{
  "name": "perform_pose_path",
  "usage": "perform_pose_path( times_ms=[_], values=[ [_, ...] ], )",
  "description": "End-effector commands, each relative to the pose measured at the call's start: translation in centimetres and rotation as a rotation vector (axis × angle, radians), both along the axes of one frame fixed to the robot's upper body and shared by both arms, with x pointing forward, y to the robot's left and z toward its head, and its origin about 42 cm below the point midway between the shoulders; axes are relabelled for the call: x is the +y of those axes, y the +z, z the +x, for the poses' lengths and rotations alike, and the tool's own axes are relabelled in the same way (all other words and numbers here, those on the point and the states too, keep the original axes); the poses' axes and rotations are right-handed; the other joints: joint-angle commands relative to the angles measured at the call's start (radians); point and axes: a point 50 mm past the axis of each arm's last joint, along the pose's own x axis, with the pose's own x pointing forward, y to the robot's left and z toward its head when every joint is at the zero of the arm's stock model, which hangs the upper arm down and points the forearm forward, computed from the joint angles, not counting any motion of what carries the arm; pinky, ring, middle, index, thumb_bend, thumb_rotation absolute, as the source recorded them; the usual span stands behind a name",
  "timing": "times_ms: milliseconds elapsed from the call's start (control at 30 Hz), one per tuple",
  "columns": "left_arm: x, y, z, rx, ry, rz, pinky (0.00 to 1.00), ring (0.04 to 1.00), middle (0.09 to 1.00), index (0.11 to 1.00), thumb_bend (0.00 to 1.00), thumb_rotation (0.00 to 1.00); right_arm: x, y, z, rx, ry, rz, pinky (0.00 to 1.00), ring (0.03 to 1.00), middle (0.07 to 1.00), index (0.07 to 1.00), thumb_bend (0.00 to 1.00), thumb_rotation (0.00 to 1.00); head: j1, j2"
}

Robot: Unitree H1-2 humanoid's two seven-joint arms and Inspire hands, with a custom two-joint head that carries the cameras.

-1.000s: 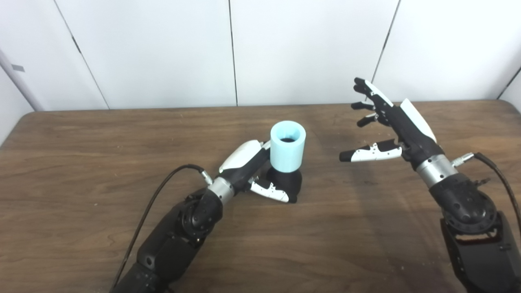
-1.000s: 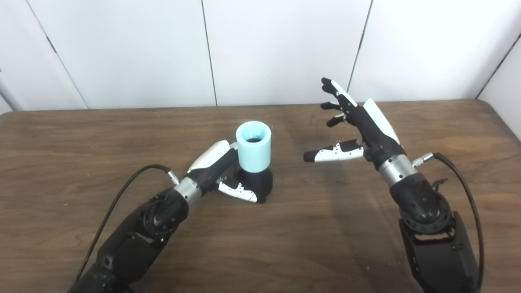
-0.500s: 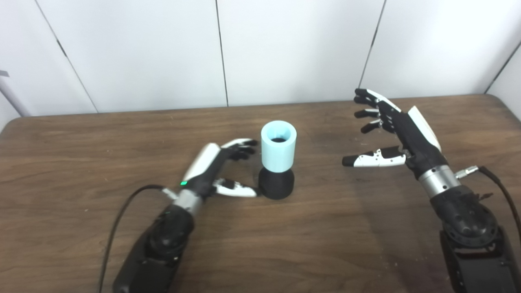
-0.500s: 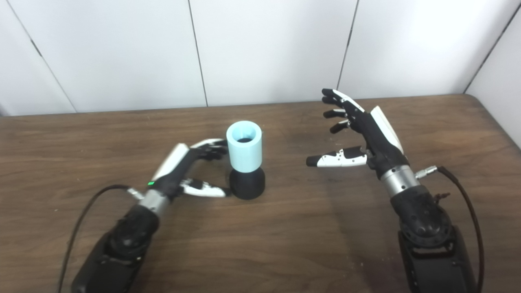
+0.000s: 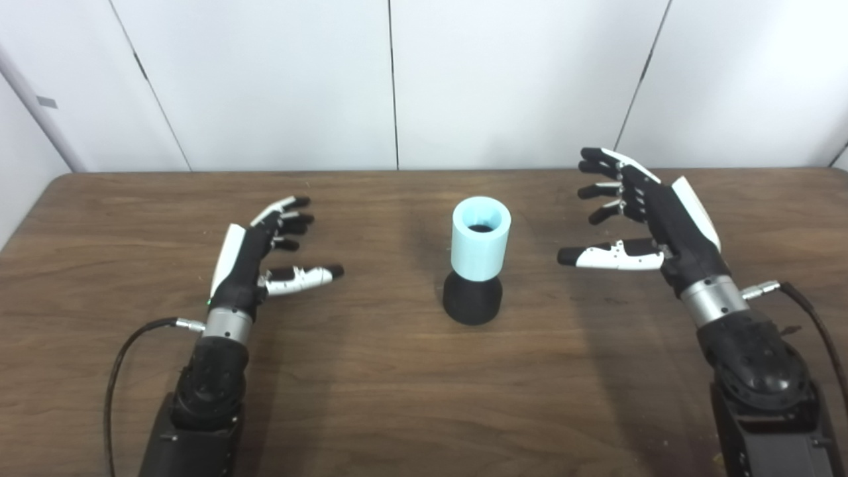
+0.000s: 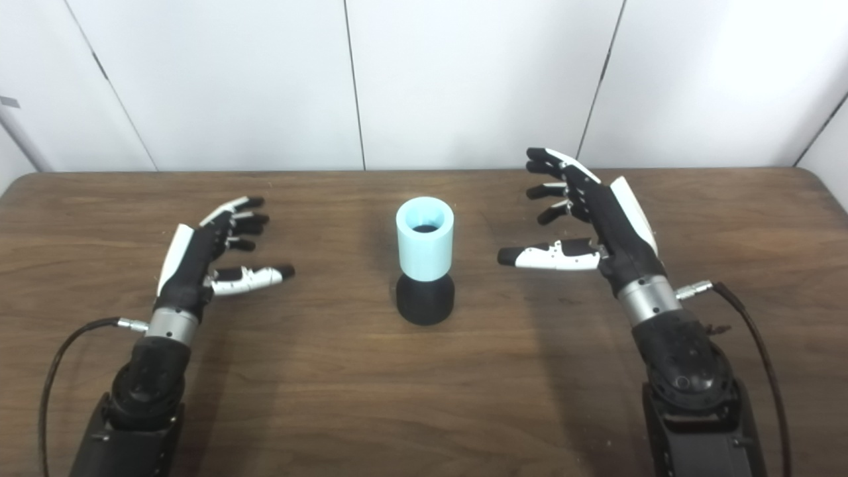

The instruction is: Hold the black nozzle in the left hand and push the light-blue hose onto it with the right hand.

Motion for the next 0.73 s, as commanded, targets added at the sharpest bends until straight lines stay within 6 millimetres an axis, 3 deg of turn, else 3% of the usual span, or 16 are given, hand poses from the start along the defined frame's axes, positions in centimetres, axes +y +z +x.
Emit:
perform_pose_path(
  times_ms=[0,233,433,700],
  values=[
    [-1.2,2.1,0.2,-0.085,-0.063,-0.047,0.63,0.730,0.724,0.741,0.70,0.05,0.8,1.1,-0.2,-0.046,-0.014,0.087,0.54,0.680,0.773,0.819,0.72,0.18,0.001,0.000],
    [-1.5,1.4,-0.1,-0.082,-0.150,-0.162,0.59,0.691,0.698,0.726,0.73,0.08,0.3,0.0,-0.1,-0.049,-0.042,0.179,0.54,0.674,0.770,0.798,0.76,0.29,0.001,-0.001],
    [-1.7,2.2,-0.6,-0.091,-0.173,-0.187,0.56,0.674,0.688,0.719,0.75,0.10,-0.5,-0.7,-0.5,-0.051,-0.055,0.196,0.56,0.695,0.775,0.795,0.78,0.31,-0.005,-0.001],
    [-1.4,2.5,-1.0,-0.074,-0.182,-0.204,0.54,0.643,0.658,0.681,0.72,0.04,-0.7,-1.9,-0.8,-0.013,-0.042,0.182,0.57,0.691,0.790,0.795,0.81,0.33,-0.009,-0.007]
  ],
)
